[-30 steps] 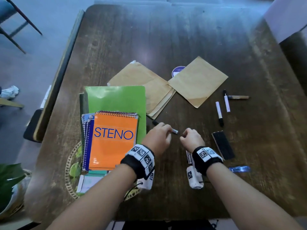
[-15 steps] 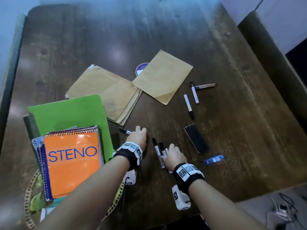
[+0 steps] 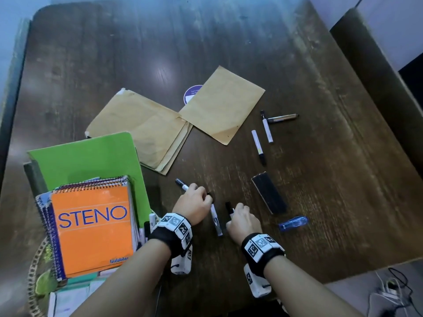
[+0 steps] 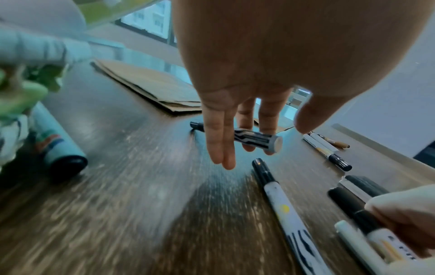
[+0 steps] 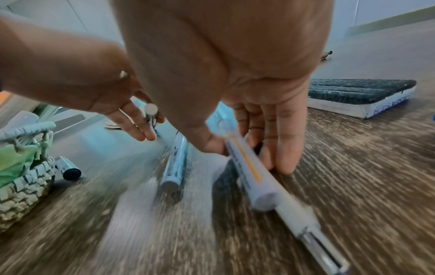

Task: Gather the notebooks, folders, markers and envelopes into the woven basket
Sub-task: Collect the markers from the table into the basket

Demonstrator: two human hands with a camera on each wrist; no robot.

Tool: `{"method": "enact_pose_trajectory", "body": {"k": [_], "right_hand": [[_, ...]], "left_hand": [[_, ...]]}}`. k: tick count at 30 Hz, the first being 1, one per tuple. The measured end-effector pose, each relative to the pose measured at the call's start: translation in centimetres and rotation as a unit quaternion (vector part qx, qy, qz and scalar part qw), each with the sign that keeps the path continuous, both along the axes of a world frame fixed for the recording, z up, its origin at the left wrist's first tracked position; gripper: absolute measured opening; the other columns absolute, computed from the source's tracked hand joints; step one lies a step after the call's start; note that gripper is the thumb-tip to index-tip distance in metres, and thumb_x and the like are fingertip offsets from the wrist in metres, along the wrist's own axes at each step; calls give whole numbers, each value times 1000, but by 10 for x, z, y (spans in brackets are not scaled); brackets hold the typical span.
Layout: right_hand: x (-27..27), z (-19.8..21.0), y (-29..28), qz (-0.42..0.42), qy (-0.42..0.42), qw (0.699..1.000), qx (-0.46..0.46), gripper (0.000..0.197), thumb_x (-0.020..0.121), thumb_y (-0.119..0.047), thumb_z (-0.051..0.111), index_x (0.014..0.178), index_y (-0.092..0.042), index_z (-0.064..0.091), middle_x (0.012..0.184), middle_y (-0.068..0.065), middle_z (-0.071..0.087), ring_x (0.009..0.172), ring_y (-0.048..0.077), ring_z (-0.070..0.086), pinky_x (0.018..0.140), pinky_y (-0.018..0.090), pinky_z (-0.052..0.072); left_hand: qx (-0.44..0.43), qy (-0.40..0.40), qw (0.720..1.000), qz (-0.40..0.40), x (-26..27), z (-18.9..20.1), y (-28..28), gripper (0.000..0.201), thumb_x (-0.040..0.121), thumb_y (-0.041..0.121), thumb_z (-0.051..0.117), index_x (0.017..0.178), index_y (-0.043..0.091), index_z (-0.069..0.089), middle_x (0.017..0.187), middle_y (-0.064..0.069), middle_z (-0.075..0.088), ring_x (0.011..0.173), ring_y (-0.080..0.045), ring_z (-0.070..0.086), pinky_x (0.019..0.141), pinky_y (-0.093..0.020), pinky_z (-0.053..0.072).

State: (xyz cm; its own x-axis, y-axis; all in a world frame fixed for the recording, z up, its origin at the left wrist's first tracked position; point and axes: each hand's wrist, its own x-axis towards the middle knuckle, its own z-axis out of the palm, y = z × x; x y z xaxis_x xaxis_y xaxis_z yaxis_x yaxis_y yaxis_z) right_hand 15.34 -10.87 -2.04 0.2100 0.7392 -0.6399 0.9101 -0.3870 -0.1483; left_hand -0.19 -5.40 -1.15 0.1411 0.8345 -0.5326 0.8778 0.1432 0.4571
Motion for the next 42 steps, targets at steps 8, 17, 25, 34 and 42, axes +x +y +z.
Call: {"method": "enact_pose_trajectory", "body": {"k": [8,17,25,34,42], "right_hand": [[16,2,19,-12,32,999,-14,40,97,-20,59,133,-11,44,135,12,50,112,25,64,82,32,51],[26,11,59,-25,137,990,12,26,100,-19,38,124,-11,39,117,20,64,99,37,62,75,40,43],[24,4,78,-49,168,985,8,25,102,-17,37,123,-7,46,117,24,64,102,40,62,73,35,39],[29,-18,82,-51,205,976,-46,32,84,-28,35,115,-22,40,105,17,68,89,37,69,85,50,57],[29,3,76,-43,217,974,-58,21,95,-25,41,111,-16,51,105,12,68,89,26,69,76,39,55]], "left_hand": [[55,-53,994,72,11,-1,-32,58,92,7,57,142,29,39,142,3,31,97,-30,66,87,-44,55],[58,3,996,70,26,-13,-54,115,83,-5,57,150,44,-24,159,-4,3,67,-26,64,57,-38,53],[-36,-36,973,226,52,-10,-42,33,100,28,45,127,10,38,122,-12,41,104,-41,59,80,-43,46],[-62,13,964,256,66,-13,-26,44,86,23,68,115,12,38,118,-14,55,106,-39,61,82,-41,47],[-49,56,967,244,61,-13,-22,30,91,21,54,116,6,47,121,-14,52,102,-36,61,78,-40,46]]}}
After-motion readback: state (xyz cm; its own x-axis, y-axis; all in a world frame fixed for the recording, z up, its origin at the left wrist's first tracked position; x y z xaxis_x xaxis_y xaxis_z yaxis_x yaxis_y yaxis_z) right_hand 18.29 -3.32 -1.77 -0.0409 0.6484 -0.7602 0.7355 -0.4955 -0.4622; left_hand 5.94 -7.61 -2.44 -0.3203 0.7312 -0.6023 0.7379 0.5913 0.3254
